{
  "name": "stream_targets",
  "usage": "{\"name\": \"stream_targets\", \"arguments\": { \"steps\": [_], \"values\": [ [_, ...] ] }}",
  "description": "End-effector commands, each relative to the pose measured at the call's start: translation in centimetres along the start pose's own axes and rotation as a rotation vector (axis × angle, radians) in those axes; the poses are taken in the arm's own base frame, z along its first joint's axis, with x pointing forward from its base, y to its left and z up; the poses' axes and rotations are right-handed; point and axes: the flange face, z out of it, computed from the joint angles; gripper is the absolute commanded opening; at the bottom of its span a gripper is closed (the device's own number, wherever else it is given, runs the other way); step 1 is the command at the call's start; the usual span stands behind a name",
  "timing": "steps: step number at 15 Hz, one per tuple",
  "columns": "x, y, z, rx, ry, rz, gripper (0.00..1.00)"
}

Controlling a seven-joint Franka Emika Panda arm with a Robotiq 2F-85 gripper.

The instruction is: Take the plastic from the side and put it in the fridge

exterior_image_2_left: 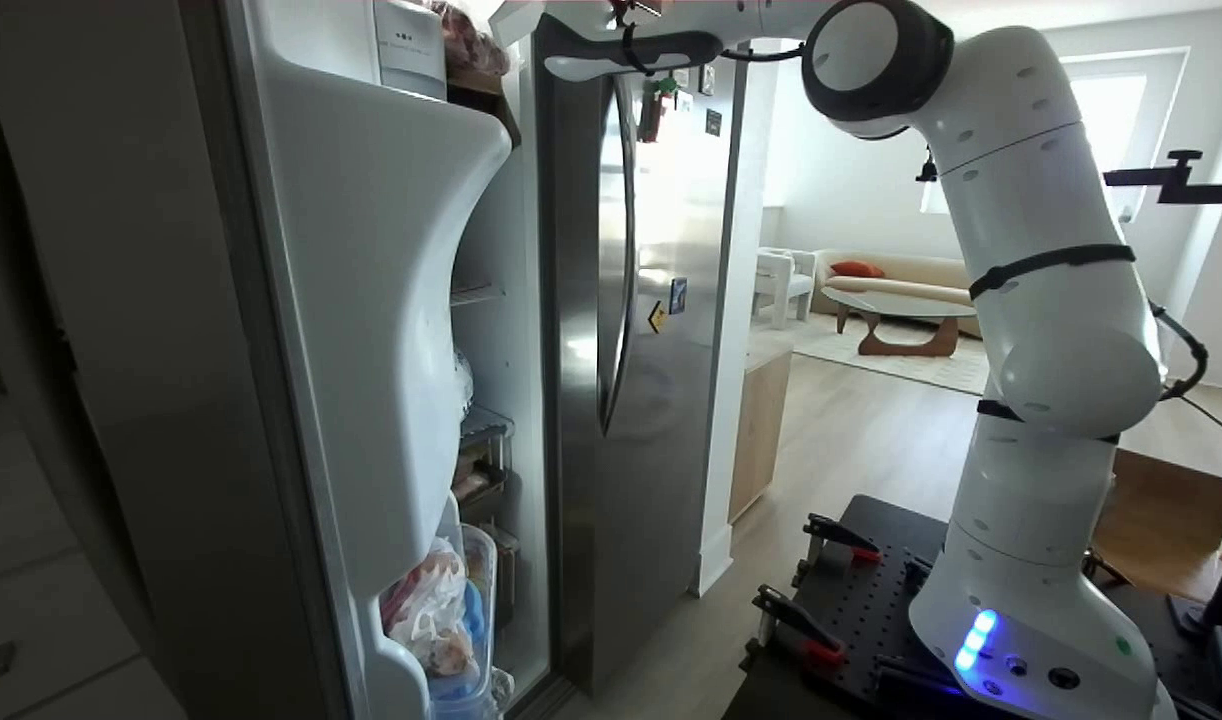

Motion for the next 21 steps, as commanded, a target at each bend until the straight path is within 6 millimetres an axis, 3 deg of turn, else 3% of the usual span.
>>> {"name": "stream_targets", "arguments": {
  "steps": [1, 7, 11, 12, 14, 21],
  "values": [
    [0.7, -0.5, 1.7, -0.089, 0.073, 0.023, 0.0],
    [-1.0, -2.6, 3.4, -0.162, 0.147, 0.01, 0.0],
    [-2.1, -2.5, 4.1, -0.19, 0.154, -0.001, 0.0],
    [-2.2, -2.5, 4.2, -0.187, 0.15, -0.001, 0.27],
    [-2.3, -2.5, 4.3, -0.188, 0.15, 0.005, 0.35],
    [-2.6, -2.5, 4.4, -0.087, 0.082, 0.067, 0.88]
  ]
}}
